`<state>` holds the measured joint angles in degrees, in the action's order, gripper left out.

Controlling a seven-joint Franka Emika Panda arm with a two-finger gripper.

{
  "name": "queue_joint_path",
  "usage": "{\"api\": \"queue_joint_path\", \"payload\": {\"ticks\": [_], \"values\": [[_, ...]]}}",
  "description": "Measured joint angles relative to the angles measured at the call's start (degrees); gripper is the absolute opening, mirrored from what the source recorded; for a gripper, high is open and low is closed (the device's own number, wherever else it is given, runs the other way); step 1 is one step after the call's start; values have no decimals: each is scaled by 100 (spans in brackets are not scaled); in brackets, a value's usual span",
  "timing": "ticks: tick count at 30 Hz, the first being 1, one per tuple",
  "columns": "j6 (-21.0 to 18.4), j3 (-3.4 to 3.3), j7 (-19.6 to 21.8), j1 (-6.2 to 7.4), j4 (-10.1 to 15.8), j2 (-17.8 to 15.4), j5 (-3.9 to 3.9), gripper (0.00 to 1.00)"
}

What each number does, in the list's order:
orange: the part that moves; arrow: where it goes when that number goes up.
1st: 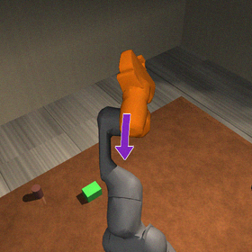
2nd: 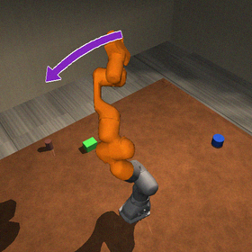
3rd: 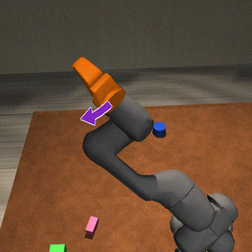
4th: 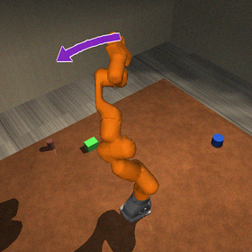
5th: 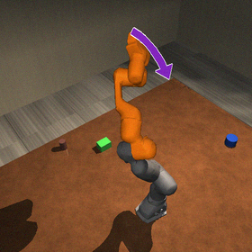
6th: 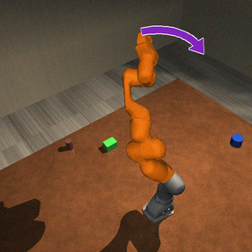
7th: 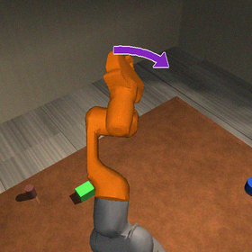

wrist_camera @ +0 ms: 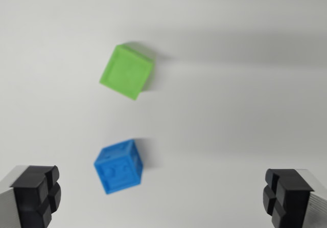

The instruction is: Stack cube

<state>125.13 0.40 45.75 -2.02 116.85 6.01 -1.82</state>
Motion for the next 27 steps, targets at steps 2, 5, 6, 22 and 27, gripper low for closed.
{"api": "queue_joint_path", "payload": {"ticks": [2, 5, 6, 22, 27], "values": [[47, 5, -9, 5, 66, -11, 0, 100], [149, 15, -35, 12, 198, -33, 2, 100], [184, 19, -44, 15, 244, -40, 2, 100], [818, 80, -192, 74, 1024, -129, 12, 100], [1042, 104, -237, 96, 1275, -134, 15, 100]]}}
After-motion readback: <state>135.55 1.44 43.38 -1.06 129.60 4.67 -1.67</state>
